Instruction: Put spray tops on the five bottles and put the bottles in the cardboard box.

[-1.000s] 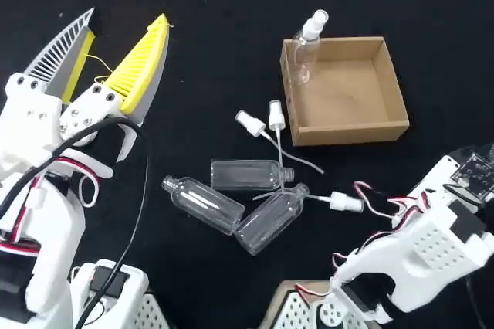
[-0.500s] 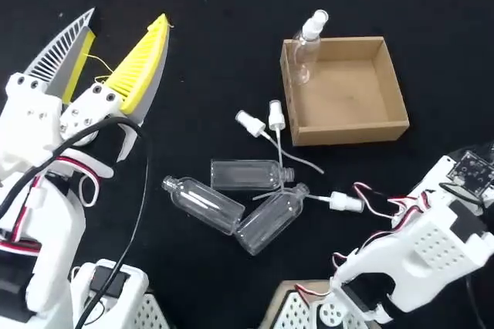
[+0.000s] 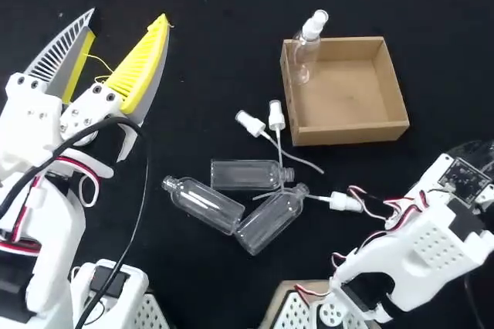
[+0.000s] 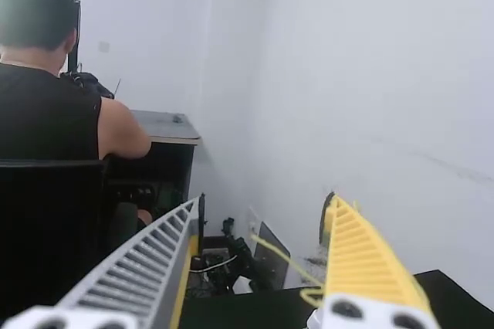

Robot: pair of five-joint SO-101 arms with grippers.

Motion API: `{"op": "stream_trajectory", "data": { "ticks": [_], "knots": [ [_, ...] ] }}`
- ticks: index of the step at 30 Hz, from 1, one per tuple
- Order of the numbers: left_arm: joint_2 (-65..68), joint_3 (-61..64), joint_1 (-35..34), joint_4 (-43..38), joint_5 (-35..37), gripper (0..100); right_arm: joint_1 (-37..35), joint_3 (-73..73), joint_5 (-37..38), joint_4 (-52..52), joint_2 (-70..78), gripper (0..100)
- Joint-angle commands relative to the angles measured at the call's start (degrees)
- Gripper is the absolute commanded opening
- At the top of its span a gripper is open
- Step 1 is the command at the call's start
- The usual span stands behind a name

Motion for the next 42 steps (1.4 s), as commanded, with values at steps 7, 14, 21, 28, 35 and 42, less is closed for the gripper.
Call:
{"op": "stream_trajectory", "data": {
  "ticks": [7, 14, 21, 28, 35, 42],
  "knots": [
    [0.18, -0.48, -0.22, -1.58, 0.09, 25, -5.19, 18.51, 0.35, -1.23, -23.43, 35.0],
    [0.09, -0.48, -0.22, -1.23, -0.26, 25, -3.34, 27.12, 0.62, 3.34, -39.69, 35.0],
    [0.09, -0.48, -0.13, -1.41, 0.0, 25, -2.64, 26.77, 6.42, 29.63, -56.75, 35.0],
    [0.18, -0.48, -0.13, -1.41, -0.09, 25, -2.73, 25.54, 6.42, 61.98, -80.4, 34.9],
    [0.09, -0.48, -0.13, -1.32, -0.18, 25, -4.4, 13.93, 6.42, 90.02, -91.47, 34.9],
    [0.09, -0.48, -0.13, -1.32, -0.26, 25, -2.99, 2.07, 6.86, 95.74, -81.89, 34.9]
  ]
}}
